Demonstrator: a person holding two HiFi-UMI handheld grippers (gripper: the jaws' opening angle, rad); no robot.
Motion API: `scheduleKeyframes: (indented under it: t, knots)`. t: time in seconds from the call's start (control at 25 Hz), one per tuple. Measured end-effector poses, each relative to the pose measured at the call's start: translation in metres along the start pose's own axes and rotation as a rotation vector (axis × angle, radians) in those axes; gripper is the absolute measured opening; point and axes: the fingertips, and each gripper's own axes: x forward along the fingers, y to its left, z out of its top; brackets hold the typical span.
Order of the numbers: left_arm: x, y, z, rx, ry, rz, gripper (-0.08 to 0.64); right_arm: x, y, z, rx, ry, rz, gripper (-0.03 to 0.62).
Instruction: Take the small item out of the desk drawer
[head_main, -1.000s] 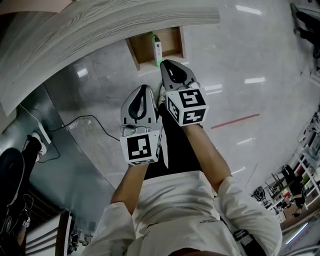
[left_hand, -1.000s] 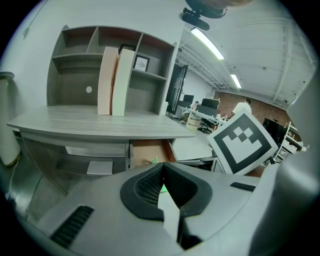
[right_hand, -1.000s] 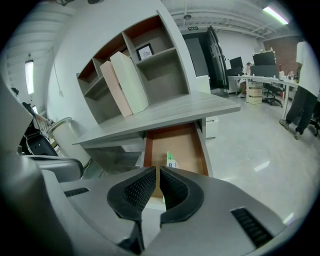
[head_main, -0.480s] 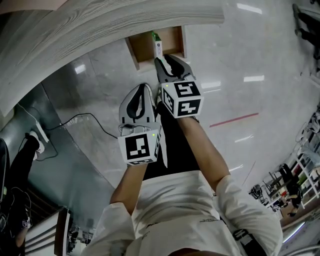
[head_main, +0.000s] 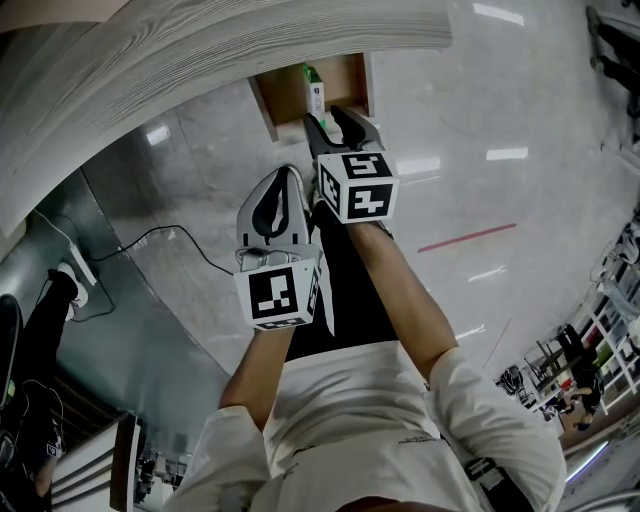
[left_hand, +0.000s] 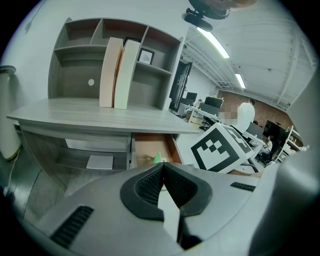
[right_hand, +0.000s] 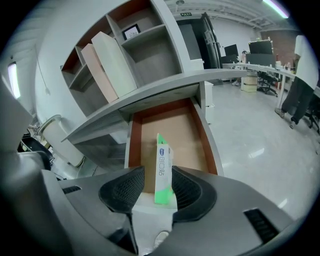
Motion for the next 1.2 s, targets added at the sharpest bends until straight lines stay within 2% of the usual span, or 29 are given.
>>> scheduleKeyframes:
  t: [0.24,0.88,1.08,1.2]
  knots:
    - [0.005,0.005,-0.001,-0.009,0.007,0.000,0.015,0.012,0.000,0.000,0.013,0.021,-0.015,0.193]
    - [0.010,0.007,-0.007,-0.023,0.024,-0.006,0.015,0.030,-0.005,-0.010,0.029,0.087,-0.058,0.169]
    - [0.009,0.004,-0.007,-0.023,0.027,-0.005,0.015,0.027,-0.011,-0.010,0.028,0.094,-0.076,0.109]
    - [0.009,0.009,-0.005,-0.023,0.029,0.002,0.015,0.027,-0.012,-0.008,0.023,0.095,-0.086,0.109]
